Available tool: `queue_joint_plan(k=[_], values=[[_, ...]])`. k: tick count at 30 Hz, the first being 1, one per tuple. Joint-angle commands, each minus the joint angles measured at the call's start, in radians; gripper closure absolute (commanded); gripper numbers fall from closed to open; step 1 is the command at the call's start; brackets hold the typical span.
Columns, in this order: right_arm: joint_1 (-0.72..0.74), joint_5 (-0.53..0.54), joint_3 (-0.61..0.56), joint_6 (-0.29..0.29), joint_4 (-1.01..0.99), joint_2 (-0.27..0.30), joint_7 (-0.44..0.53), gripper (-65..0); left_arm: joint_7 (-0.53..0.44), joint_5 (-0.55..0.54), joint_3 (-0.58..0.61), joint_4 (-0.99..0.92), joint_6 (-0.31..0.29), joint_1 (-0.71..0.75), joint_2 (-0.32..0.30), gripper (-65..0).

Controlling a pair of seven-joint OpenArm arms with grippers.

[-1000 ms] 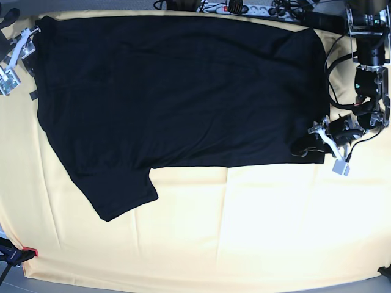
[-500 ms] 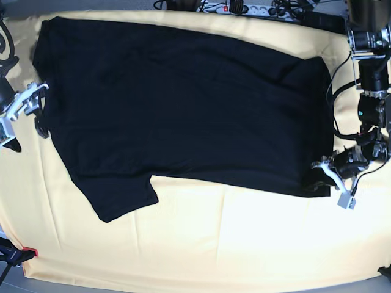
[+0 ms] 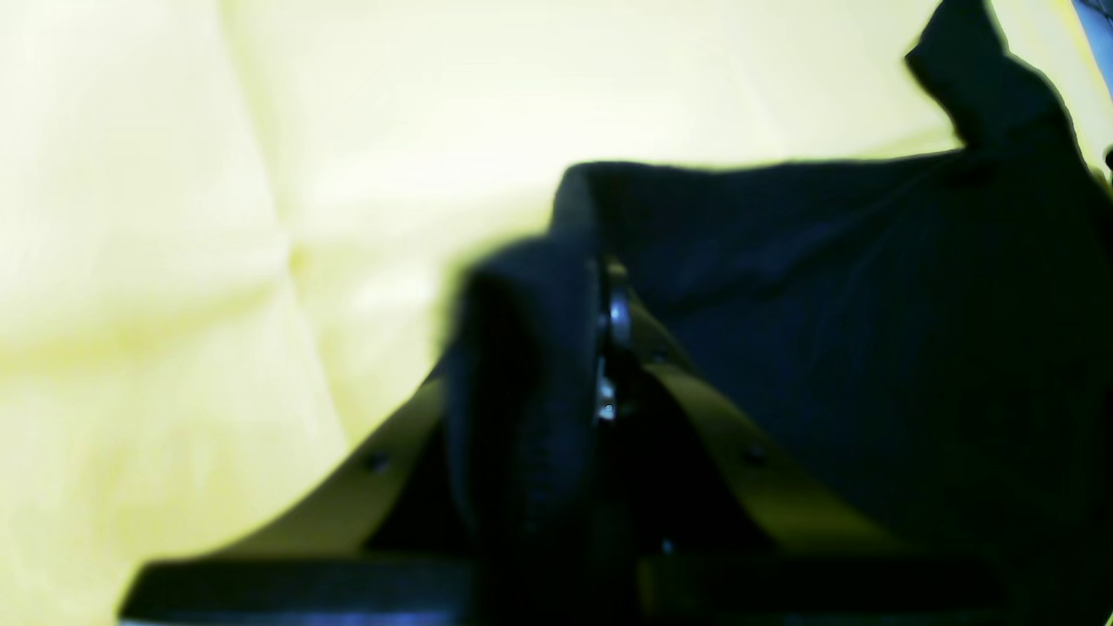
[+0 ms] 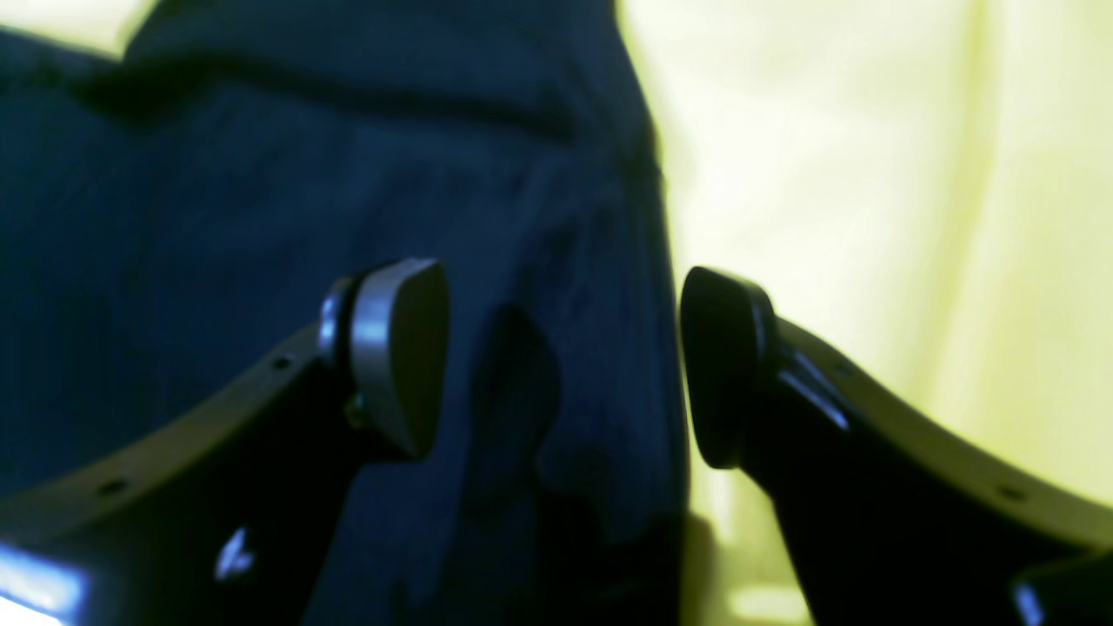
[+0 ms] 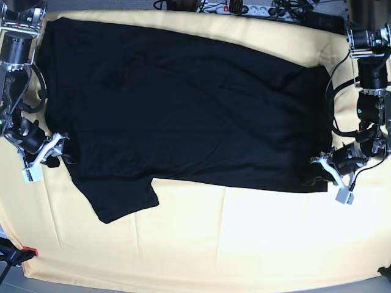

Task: Fold the T-shirt properly
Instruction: 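Grasp the hem corners with both grippers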

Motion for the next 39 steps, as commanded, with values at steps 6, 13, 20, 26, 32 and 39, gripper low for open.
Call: queue_joint_plan(k=[6,13,20,26,32,39], values=[[0.145,0.031,0.010,0.020,-0.195,-0.024,0.018,-43.5,-0.002,-0.034,-0.007,0.015,-0.004,-0.010,-0.018,0.0],[0.158,0.031,0.004,0.020,-0.205,-0.048,0.015,-42.9,-0.002,-0.039,-0.007,0.015,-0.005,-0.003,-0.018,0.0],[0.159,0.035,-0.025,0.020,-0.205,-0.048,0.023,-10.6,-0.002,-0.068,-0.007,0.015,-0.026,-0.003,-0.018,0.0],[0.164,0.050,-0.025,0.020,-0.189,-0.043,0.037,0.0,-0.003,-0.083,-0.007,0.015,-0.061,-0.004,-0.018,0.0],[0.168,0.005,-0.025,0.020,-0.110,-0.040,0.090,0.0,-0.048,-0.082,-0.007,0.015,-0.063,-0.005,-0.019,0.0],[0.242,-0.026,-0.042,0.020,-0.104,-0.032,0.094,0.0,-0.079,-0.048,-0.007,0.015,-0.106,-0.066,-0.018,0.0]])
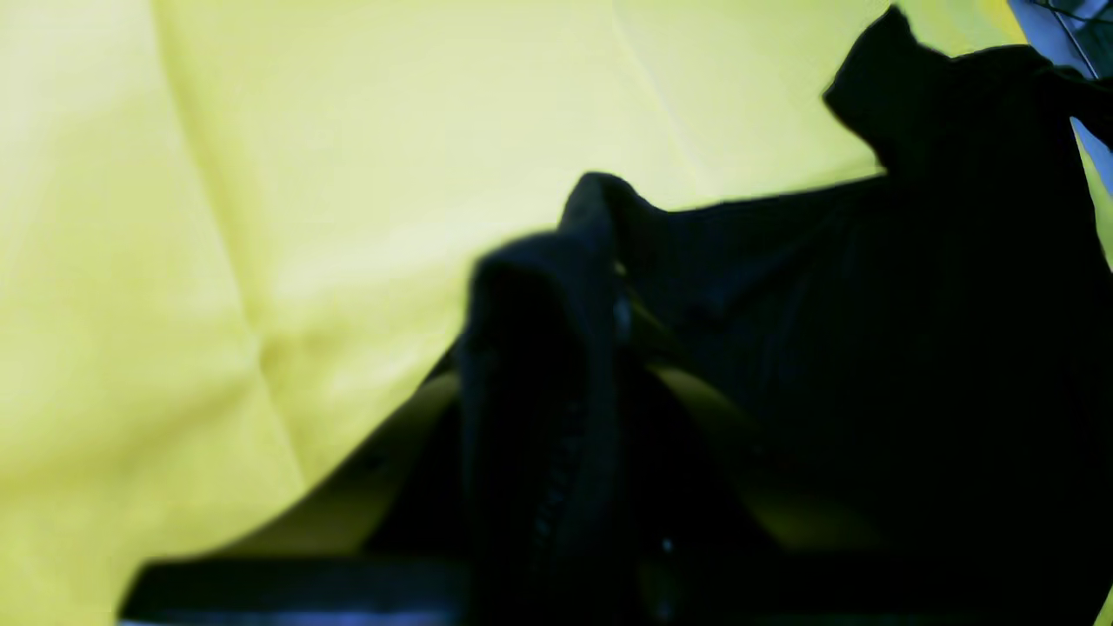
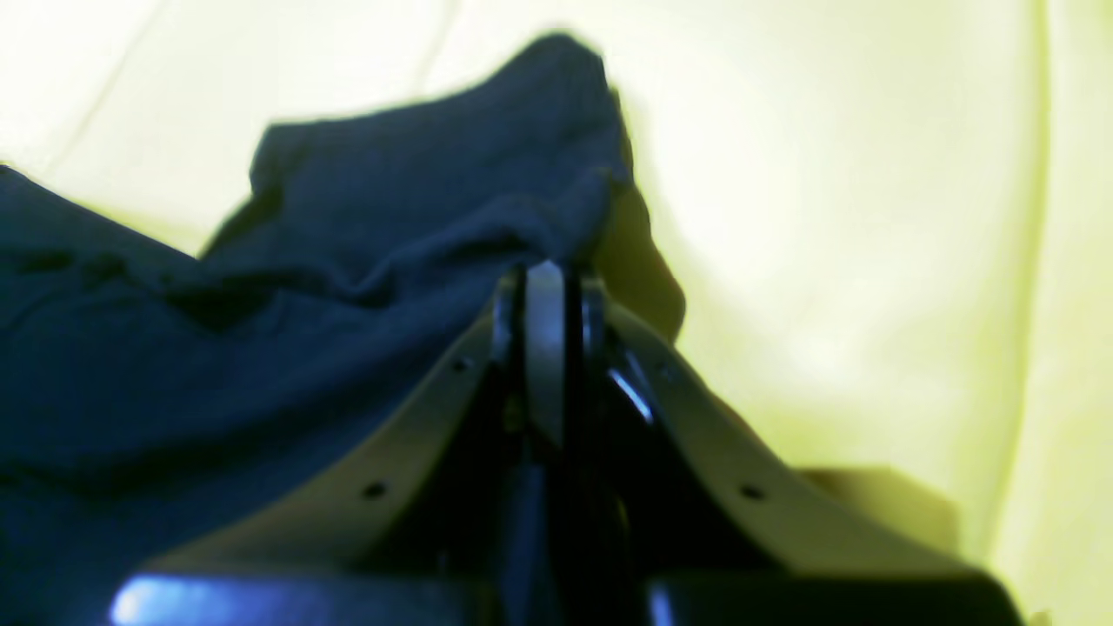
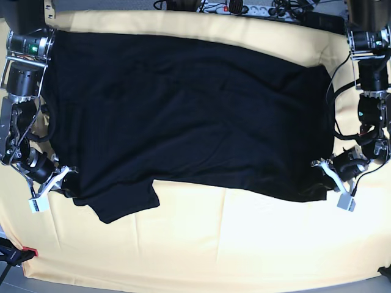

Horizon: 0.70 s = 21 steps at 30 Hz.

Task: Fold the T-shirt properly
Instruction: 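Grasp the hem corners with both grippers, then lift the hem and fold it over toward the collar with both grippers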

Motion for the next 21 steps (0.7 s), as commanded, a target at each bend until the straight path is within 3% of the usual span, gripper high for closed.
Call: queue_joint_plan(k=[1,12,15,21], values=[[0.043,0.024,-0.003,0.005,0.019,0.030,0.035,0.0,-0.026,-0.014,-0.007,0.015,-0.006,-0.040,-0.020,0.0],[0.064,0.075,-0.042,0.005,0.019,0.125,0.001,0.0,0.005,-0.026,-0.007,0.015,-0.044,-0.081,-0.037,0.0],[0.064,0.153,-0.042,0.005,0.019,0.142,-0.069,0.0,0.091,-0.107,-0.007,0.015,-0.045,-0.079,-0.042,0.0],[0.063,0.298,-0.042,0.005,0.019,0.165,-0.248,0.0,0.334,-0.372,-0.008,0.016,-0.045,-0.080,-0.086,0.0]])
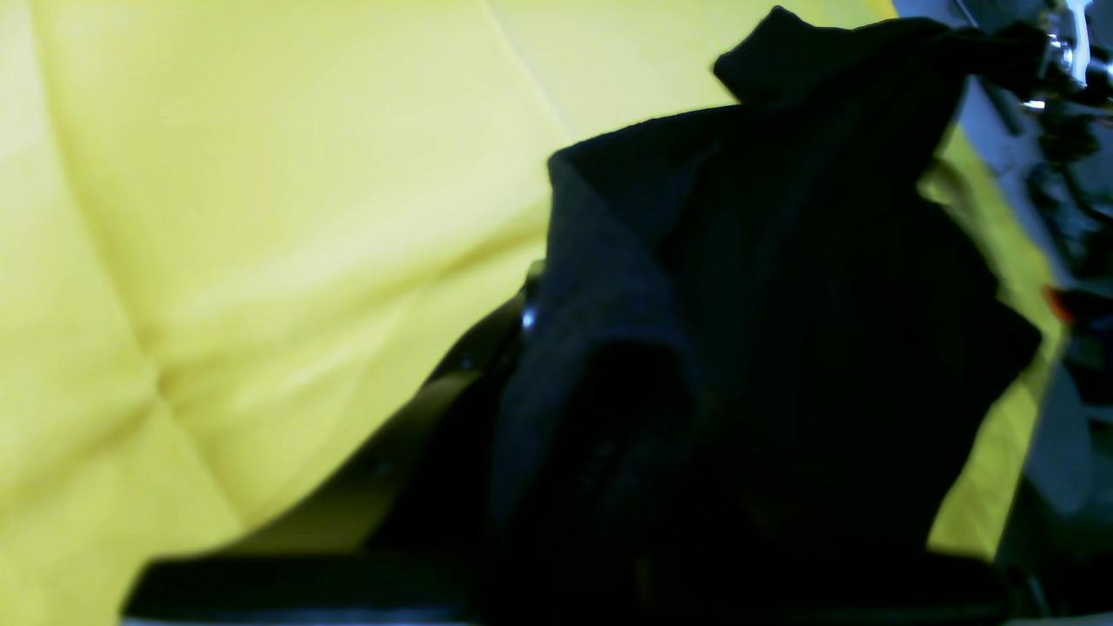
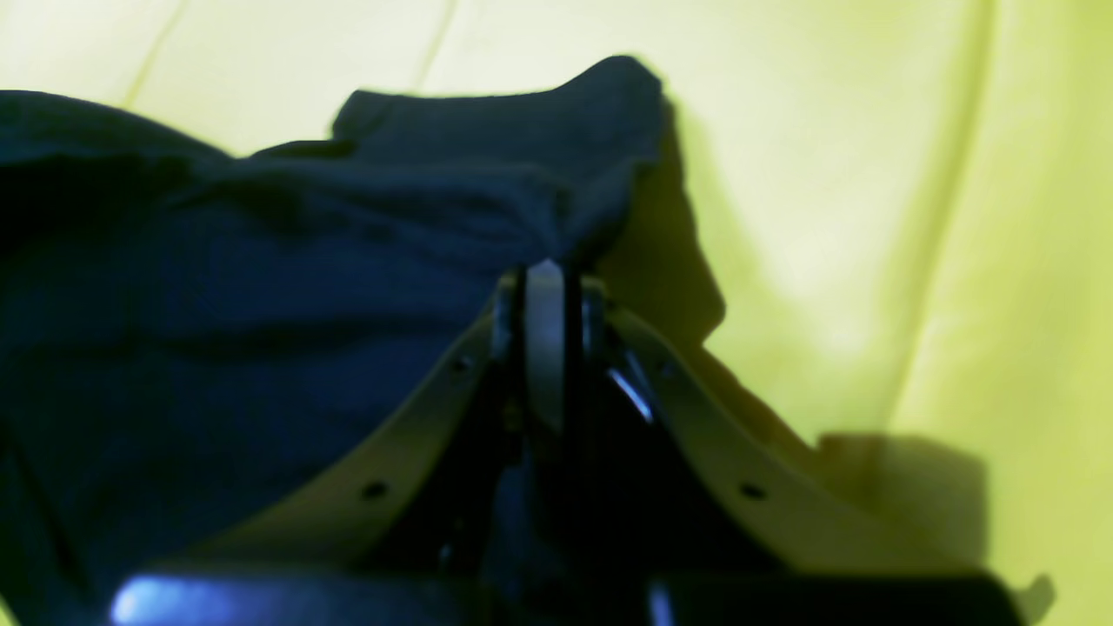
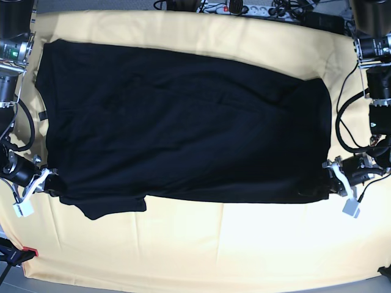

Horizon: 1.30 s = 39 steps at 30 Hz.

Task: Fold the T-shirt properly
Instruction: 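Lift the hem and fold it over toward the collar with both grippers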

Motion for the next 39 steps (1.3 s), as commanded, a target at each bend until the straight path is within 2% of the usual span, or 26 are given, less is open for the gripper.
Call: queue_joint_plan(k=[1,4,9,14,17,27,32,38,39], values=[[0.030,0.035,0.008,0.003,0.019,0.034,-0.006,0.0,0.018,-0.061,-0.008,0.016,-0.008,-0.028,-0.038,0.0],[0.026,0.103,0.008,0.003,0.019,0.070,-0.083,0.0,0.129,-0.183,-0.008,0.016,-0.008,-0.028,-0.089,0.0],[0.013,0.180,0.008,0.003,0.019,0.122,-0.158,0.0,0.167,-0.183,-0.008,0.024,-0.008,-0.027,-0.159,0.0],[0.002,0.271,0.008,0.003,0.019,0.127,-0.281,0.0,0.257,-0.183,-0.008,0.029,-0.008,-0.015,-0.167,0.0],[-0.032,0.280,0.008,0.003,0.030,0.128,-0.325,0.0,0.278,-0.183,-0.008,0.055,-0.008,0.029,-0.177,0.0],[-0.233,0.276,0.008,0.003,0.264,0.181,-0.332,0.0,0.278,-0.183,-0.008,0.286,-0.008,0.194,-0.211,0.0],[-0.253,0.210,0.008,0.003,0.282,0.188,-0.332,0.0,0.278,-0.183,-0.008,0.297,-0.008,0.254,-0.212,0.0],[-0.252,0.208,0.008,0.003,0.282,0.188,-0.298,0.0,0.278,-0.183,-0.008,0.296,-0.008,0.291,-0.209,0.0],[-0.252,0.208,0.008,0.003,0.282,0.188,-0.298,-5.5,0.278,-0.183,-0.008,0.296,0.010,0.291,-0.209,-5.8]])
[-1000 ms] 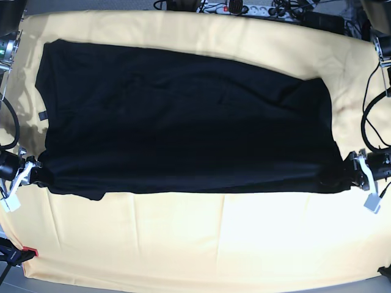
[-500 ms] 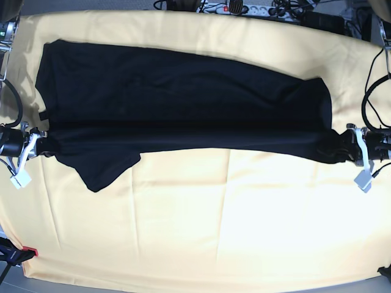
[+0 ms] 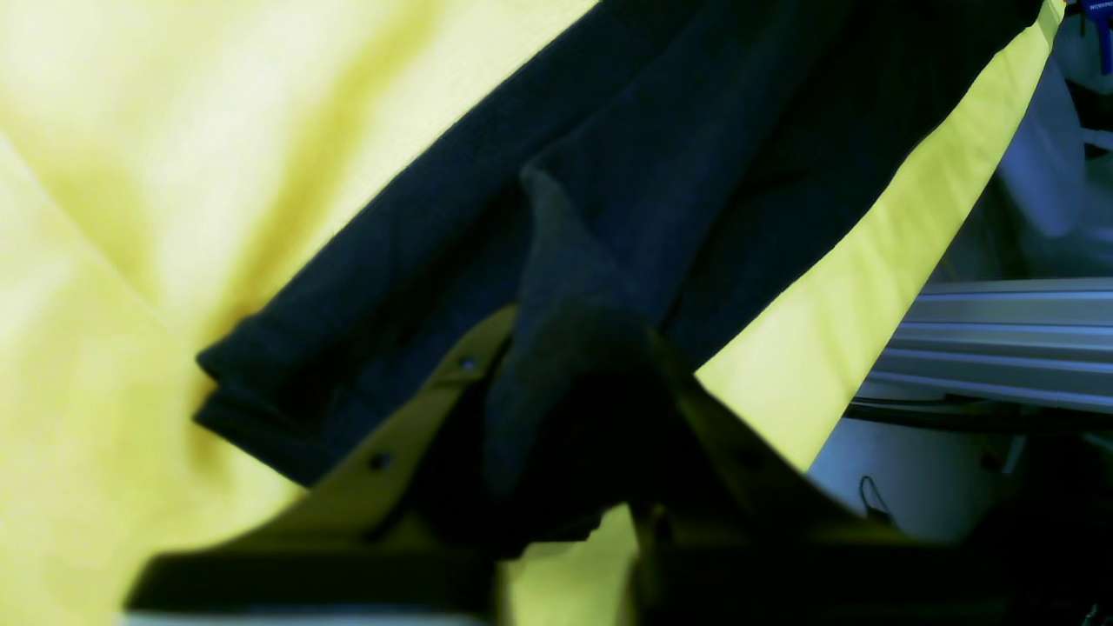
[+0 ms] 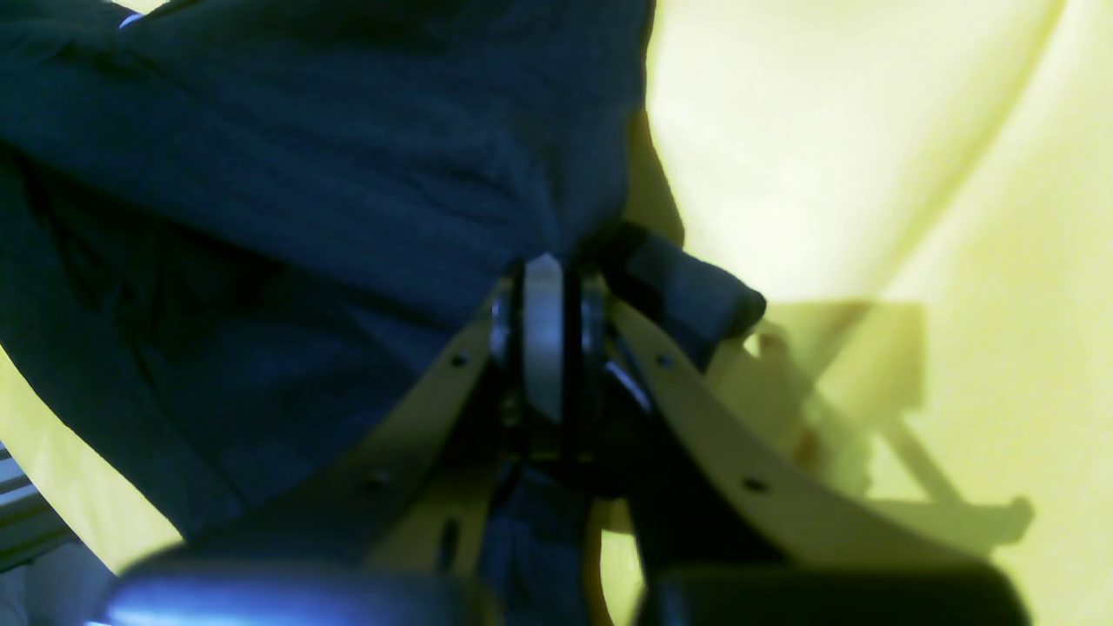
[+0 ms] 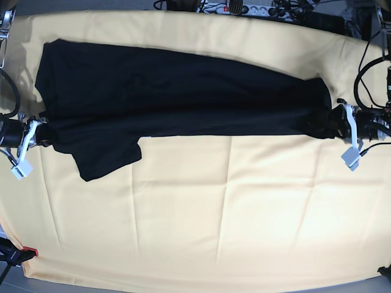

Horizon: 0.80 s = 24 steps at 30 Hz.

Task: Fold the T-shirt properly
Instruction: 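Lift the hem and fold it over toward the collar with both grippers, then release the hem and press the folded edge flat with the right gripper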

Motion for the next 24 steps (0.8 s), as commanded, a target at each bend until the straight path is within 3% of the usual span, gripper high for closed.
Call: queue_joint_plan(k=[1,3,4,8,10,12,16,19,24], values=[[0.022,0.011,0.010,0.001,0.014,0.031,0.013,-15.7,0.001,-0.020,-0.010,0.011,0.017,-0.016,-0.025,-16.4],[0.030,0.024,0.010,0.001,0.015,0.031,0.013,-35.7,0.001,-0.020,-0.009,0.011,0.043,-0.016,-0.025,-35.4],[0.039,0.042,0.010,0.001,0.015,0.032,0.014,-40.9,0.001,-0.020,-0.009,0.011,0.045,-0.016,-0.025,-38.7],[0.090,0.186,0.013,0.001,0.015,0.047,0.034,-41.8,0.001,-0.020,-0.009,0.011,0.044,-0.013,-0.025,-38.8],[0.100,0.189,0.012,0.001,0.015,0.043,0.100,-41.8,0.001,-0.020,-0.009,0.011,0.044,0.000,-0.024,-38.8],[0.100,0.091,0.012,0.001,0.013,0.009,0.189,-41.8,0.001,-0.020,-0.009,0.011,0.044,0.021,-0.024,-38.8],[0.100,-0.196,0.012,0.001,-0.023,-0.113,0.333,-41.8,0.001,-0.020,-0.009,0.011,0.040,0.040,-0.016,-38.8],[0.100,-0.269,0.012,-0.004,-0.091,-0.172,0.389,-41.9,0.001,-0.020,-0.009,0.011,0.041,0.041,-0.008,-38.8],[0.117,-0.367,0.012,-0.062,-0.220,-0.231,0.490,-41.8,0.001,-0.020,-0.009,0.011,0.041,0.042,-0.008,-38.8]])
